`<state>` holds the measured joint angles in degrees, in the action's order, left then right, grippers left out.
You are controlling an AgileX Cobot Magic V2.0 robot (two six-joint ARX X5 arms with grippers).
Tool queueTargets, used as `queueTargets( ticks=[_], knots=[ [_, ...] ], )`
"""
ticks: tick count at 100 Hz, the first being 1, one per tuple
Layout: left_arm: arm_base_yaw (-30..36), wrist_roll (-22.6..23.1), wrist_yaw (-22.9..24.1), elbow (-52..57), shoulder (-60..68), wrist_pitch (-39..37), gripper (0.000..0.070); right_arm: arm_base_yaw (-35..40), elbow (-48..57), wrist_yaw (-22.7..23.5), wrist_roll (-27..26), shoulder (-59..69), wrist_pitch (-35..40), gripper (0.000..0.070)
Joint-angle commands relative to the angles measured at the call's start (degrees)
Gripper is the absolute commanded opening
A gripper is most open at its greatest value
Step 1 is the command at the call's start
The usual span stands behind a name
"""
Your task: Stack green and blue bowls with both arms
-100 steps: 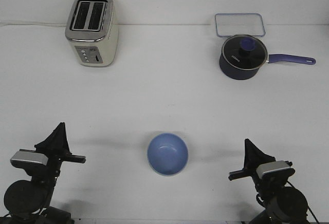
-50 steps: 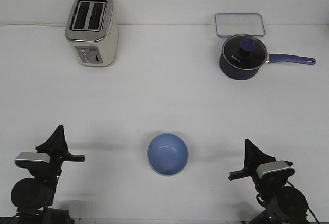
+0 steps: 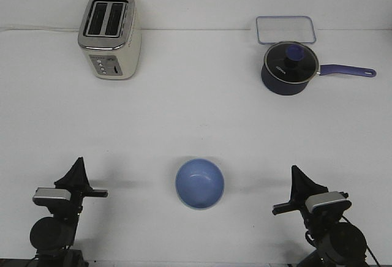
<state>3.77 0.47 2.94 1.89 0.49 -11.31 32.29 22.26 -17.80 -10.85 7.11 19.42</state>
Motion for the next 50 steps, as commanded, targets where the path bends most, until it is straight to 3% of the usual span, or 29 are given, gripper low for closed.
queueTargets(
  ticks=[1,50],
  knots=[
    [0.07,-0.09,-0.20,-1.11,-0.33,-0.92,0.0014,0.37,0.13,-0.09,-0.17,0.00,-0.52,0.0001],
    [0.04,-0.07,-0.17,-1.09,-0.22,-0.68,0.0014,0.37,0.11,-0.07,-0.17,0.00,-0.52,0.0001]
  ],
)
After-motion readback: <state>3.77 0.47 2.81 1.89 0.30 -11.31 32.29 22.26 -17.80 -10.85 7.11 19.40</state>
